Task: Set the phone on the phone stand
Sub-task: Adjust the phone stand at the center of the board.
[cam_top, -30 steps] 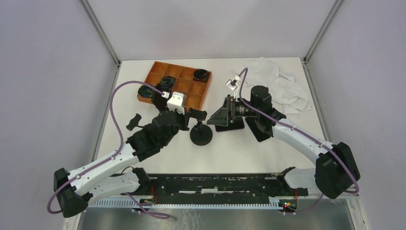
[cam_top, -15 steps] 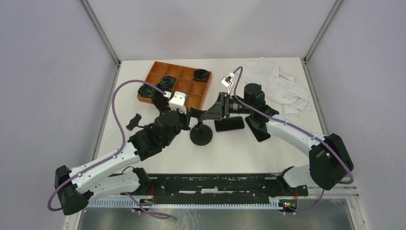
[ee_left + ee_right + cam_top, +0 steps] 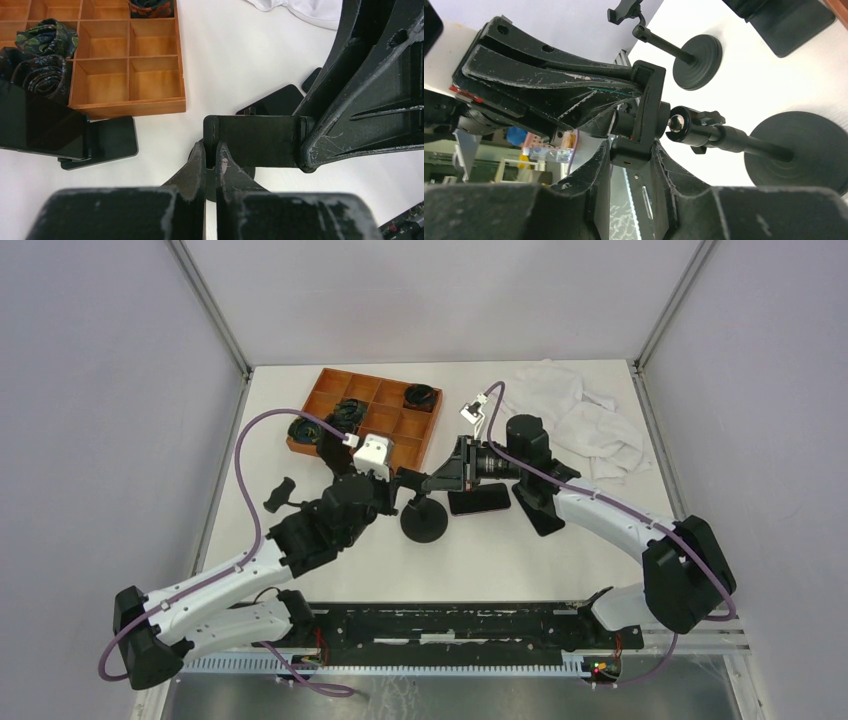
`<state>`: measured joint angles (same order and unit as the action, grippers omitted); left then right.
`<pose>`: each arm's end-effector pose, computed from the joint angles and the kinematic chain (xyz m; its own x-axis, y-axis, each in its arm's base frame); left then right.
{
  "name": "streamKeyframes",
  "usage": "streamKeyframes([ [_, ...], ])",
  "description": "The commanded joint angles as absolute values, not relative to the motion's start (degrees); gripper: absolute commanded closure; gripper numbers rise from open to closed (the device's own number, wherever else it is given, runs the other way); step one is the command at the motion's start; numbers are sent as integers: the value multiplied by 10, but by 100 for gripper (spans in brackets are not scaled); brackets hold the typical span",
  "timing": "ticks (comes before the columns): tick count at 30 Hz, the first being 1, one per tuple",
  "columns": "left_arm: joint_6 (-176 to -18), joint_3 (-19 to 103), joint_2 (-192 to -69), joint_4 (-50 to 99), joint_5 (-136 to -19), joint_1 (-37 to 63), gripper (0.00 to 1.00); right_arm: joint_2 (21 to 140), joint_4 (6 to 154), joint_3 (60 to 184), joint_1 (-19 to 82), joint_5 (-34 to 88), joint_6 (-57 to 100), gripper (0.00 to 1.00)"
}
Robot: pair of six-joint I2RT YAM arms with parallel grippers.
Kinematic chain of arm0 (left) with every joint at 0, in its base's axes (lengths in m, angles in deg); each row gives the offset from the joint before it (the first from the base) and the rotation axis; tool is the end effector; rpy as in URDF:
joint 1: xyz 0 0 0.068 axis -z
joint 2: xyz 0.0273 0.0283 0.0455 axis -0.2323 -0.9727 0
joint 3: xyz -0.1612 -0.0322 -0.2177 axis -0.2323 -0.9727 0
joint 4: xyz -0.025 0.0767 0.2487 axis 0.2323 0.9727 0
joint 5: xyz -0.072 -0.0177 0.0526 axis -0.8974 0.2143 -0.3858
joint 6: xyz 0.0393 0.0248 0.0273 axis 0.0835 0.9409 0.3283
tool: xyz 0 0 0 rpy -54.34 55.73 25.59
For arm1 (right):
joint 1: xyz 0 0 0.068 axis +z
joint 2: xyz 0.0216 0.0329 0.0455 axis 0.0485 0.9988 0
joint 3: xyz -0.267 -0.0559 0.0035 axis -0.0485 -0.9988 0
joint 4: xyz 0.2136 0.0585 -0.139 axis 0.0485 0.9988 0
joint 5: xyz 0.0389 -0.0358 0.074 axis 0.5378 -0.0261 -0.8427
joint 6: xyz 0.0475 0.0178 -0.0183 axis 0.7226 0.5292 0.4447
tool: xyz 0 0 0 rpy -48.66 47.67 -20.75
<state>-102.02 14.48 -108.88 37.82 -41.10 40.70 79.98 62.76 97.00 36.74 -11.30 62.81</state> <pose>0.1382 -0.1627 0.3130 -0.3197 0.0047 -0.9475 0.3790 0.9171 -0.1233 0.2477 0.1976 0.2802 -0.8478 0.0582 -0.5271 -0.5036 0.2226 0.8347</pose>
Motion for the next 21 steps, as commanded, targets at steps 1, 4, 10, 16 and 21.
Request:
streamKeyframes([
  [1, -1003, 125, -1060, 341, -436, 414, 98, 791, 662, 983, 371, -82, 521, 81],
  [4, -1000, 98, -1043, 319, -440, 414, 98, 794, 690, 984, 370, -70, 467, 82],
  [10, -997, 92, -1037, 315, -441, 415, 98, 794, 749, 1016, 370, -28, 355, 80],
  [16, -1008, 104, -1039, 332, -439, 414, 98, 790, 774, 1041, 369, -36, 274, 59],
  [21, -1017, 123, -1041, 351, -436, 414, 97, 783, 814, 1082, 367, -95, 211, 12],
])
